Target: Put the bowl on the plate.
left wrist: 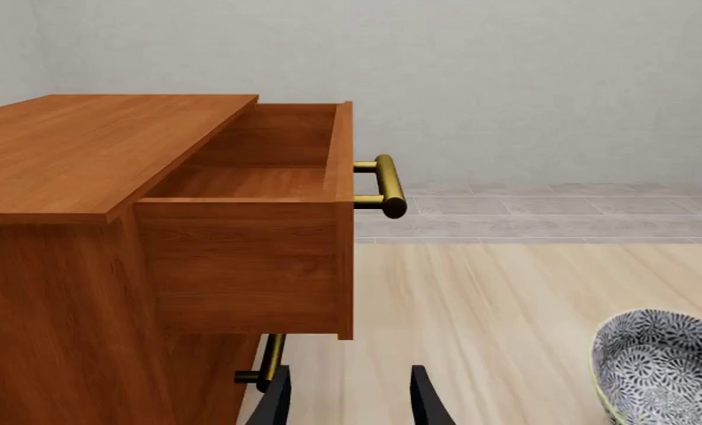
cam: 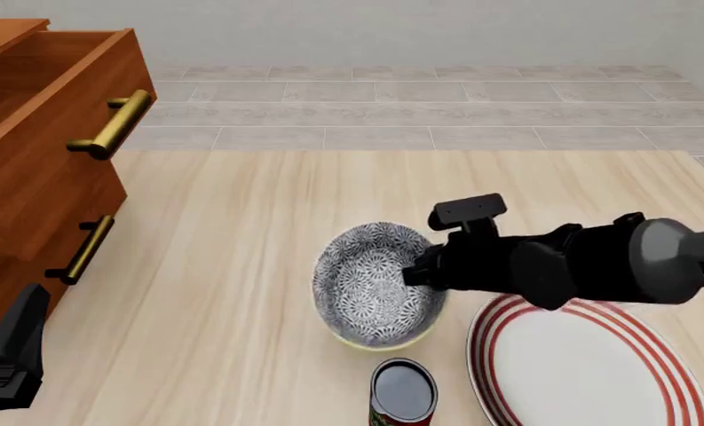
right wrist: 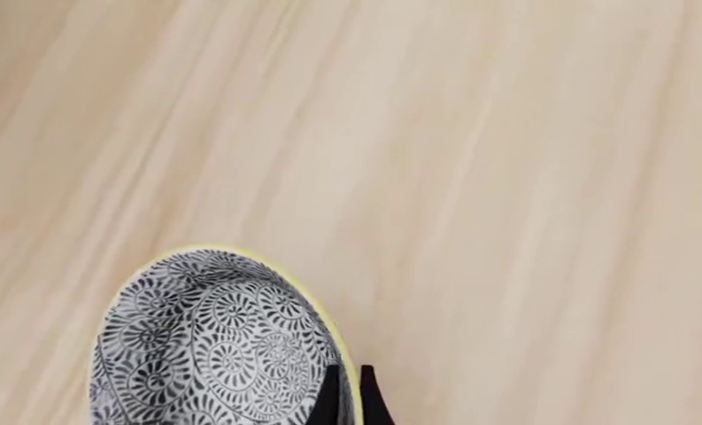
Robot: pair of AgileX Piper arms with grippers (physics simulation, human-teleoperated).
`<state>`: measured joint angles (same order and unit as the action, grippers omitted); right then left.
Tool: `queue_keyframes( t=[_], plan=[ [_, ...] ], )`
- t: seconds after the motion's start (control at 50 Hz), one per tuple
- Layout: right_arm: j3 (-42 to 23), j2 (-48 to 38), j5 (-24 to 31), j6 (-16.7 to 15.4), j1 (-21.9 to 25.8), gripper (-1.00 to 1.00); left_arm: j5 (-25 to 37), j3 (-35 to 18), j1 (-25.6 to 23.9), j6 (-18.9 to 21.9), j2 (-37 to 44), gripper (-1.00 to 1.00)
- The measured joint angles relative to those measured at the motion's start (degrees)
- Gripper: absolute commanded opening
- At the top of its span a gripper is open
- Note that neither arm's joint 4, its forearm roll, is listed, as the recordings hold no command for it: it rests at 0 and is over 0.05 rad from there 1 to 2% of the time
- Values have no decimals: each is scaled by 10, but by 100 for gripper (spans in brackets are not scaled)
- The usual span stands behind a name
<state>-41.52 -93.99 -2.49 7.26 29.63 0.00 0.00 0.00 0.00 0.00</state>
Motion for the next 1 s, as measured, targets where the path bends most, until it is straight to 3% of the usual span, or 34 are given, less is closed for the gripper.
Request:
queue_keyframes(
  t=[0.58,1.0],
  plan=[
    [-35,75,53,-21,-33,-100,0,0,0,0,0,100],
    [-7,173,93,-39,-87,-100,0,0,0,0,0,100]
  ],
)
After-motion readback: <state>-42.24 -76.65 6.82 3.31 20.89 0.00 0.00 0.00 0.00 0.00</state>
